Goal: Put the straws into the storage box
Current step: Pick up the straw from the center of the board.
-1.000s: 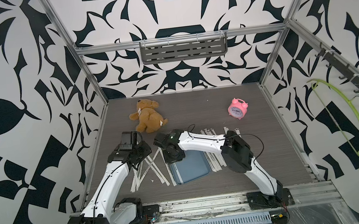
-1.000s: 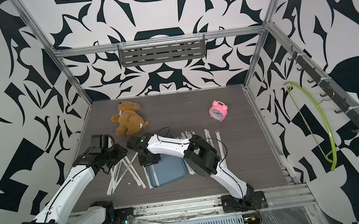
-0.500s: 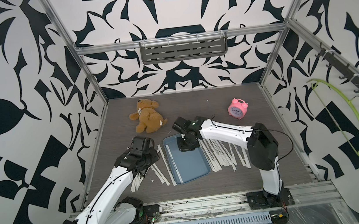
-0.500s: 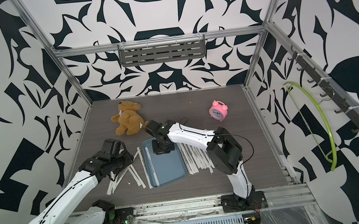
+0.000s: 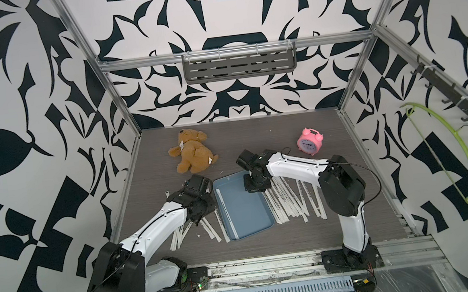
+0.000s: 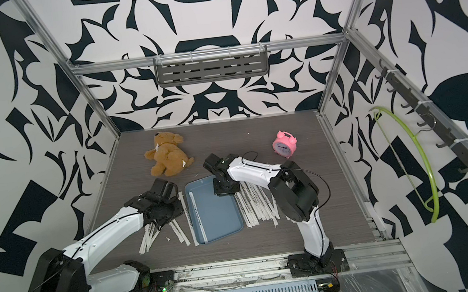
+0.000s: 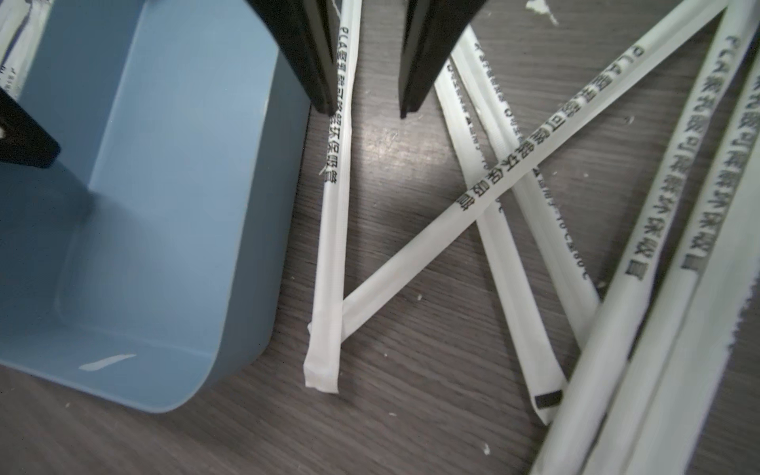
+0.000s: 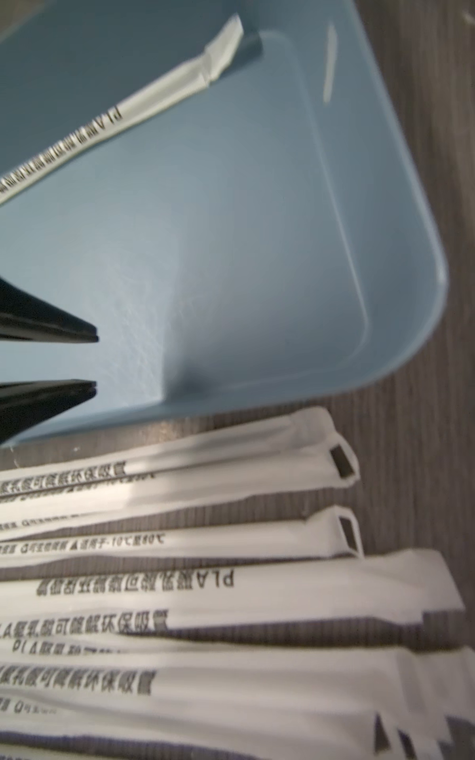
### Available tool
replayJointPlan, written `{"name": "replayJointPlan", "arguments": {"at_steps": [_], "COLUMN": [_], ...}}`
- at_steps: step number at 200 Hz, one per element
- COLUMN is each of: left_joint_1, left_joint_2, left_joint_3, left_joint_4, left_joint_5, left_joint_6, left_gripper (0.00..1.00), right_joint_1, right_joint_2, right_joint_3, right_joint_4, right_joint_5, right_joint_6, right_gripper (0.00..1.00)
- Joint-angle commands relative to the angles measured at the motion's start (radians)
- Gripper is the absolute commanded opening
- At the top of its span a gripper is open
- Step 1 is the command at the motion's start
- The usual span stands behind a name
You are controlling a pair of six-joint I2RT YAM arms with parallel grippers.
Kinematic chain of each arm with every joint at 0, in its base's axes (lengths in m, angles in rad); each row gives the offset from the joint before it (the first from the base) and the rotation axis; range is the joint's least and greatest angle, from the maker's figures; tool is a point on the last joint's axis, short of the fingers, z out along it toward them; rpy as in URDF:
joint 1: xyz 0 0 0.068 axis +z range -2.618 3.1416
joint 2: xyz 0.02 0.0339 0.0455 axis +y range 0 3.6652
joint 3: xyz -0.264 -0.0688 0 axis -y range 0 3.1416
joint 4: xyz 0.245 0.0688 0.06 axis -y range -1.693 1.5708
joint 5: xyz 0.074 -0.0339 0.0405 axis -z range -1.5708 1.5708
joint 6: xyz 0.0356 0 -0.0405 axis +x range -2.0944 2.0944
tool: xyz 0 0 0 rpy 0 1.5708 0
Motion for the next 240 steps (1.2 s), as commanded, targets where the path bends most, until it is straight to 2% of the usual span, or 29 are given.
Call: {"name": "replayJointPlan", "arguments": {"at_steps": [1,67,141,191,207,240], "left_joint_1": [-0.001,-0.002,-0.007,-0.022,-0.025,-0.031], "left_joint_2": [0.023,0.189,0.182,0.251,0.264,0.267], "left_joint_3": [-0.001,0.03,0.051,0.058,0.072,0.082], "left_joint_4": [0.07,0.105,0.116,0.134,0.117,0.082], "left_joint_5": [0.026,0.048,0.048,0.052,0.037,0.014], "left_joint_6": [0.009,0.059,0.06,0.077,0.087,0.106], "left_gripper": [0.31,0.3,0.31,0.31,0.29,0.18], "right_joint_1": [-0.008,-0.01,0.0,0.008,0.008,0.008], "right_joint_2": [-0.022,-0.036,-0.047,-0.044,-0.05,-0.06], "right_joint_3": [-0.004,0.031,0.042,0.036,0.029,0.01], "right_joint_4": [-0.02,-0.036,-0.038,-0.025,-0.024,-0.014], "right_joint_5": [0.071,0.079,0.077,0.07,0.071,0.074], "right_joint_6": [0.007,0.007,-0.003,0.002,0.002,0.007], "right_gripper": [0.23,0.25,0.25,0.25,0.25,0.25]}}
